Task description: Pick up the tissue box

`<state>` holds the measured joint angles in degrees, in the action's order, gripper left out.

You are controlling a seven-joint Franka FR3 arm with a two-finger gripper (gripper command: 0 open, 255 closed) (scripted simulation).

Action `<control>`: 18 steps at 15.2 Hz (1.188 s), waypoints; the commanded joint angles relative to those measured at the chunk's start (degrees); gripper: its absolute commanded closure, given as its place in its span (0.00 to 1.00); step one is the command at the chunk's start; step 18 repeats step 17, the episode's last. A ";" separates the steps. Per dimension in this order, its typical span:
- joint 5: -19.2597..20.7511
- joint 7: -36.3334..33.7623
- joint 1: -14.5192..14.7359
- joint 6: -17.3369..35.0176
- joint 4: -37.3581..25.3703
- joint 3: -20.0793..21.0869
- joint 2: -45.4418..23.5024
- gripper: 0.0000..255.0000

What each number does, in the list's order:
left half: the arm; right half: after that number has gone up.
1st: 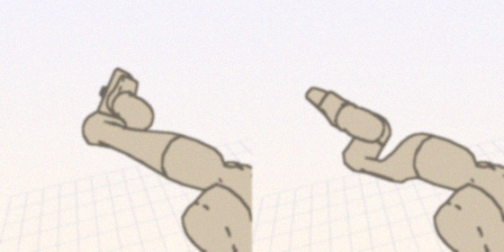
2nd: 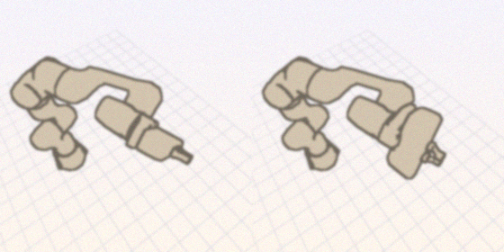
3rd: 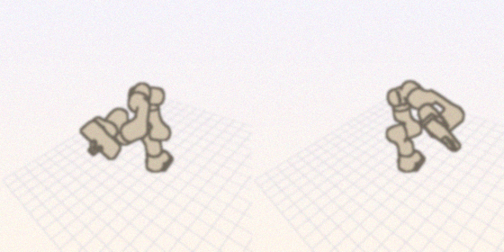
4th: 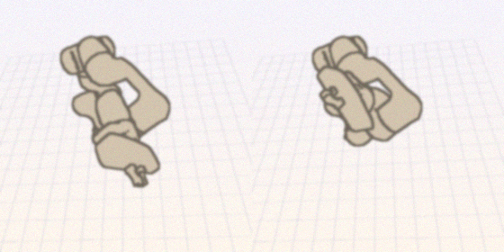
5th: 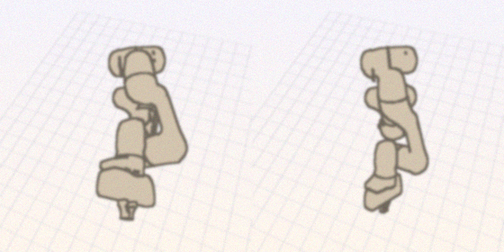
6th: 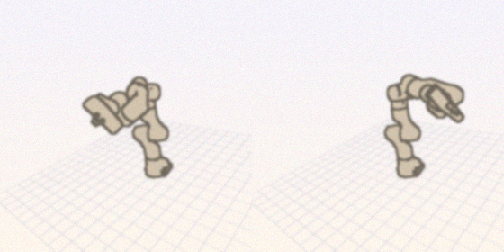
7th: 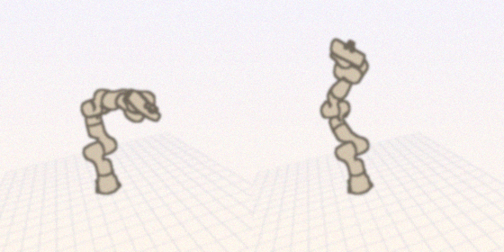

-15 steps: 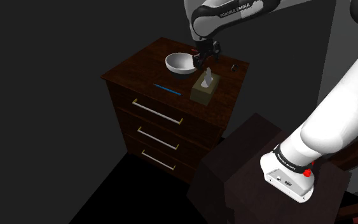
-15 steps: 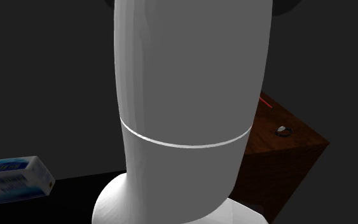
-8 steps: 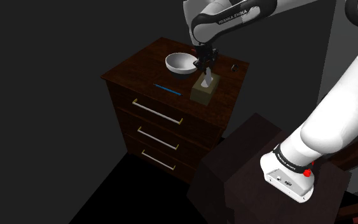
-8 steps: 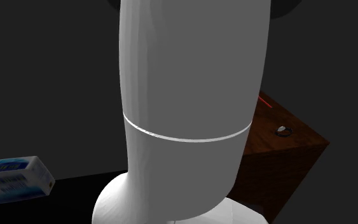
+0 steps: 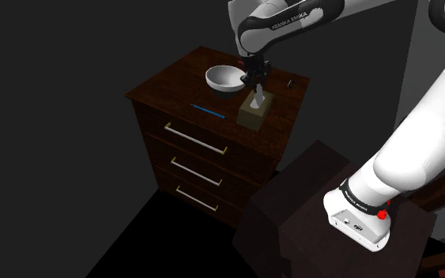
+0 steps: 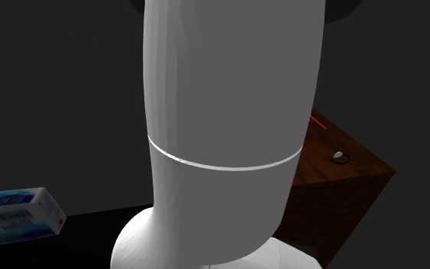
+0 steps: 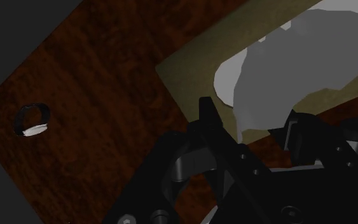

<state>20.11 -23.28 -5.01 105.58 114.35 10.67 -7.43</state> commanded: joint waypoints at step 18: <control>-1.61 3.47 0.32 -10.21 -7.16 0.43 3.42 1.00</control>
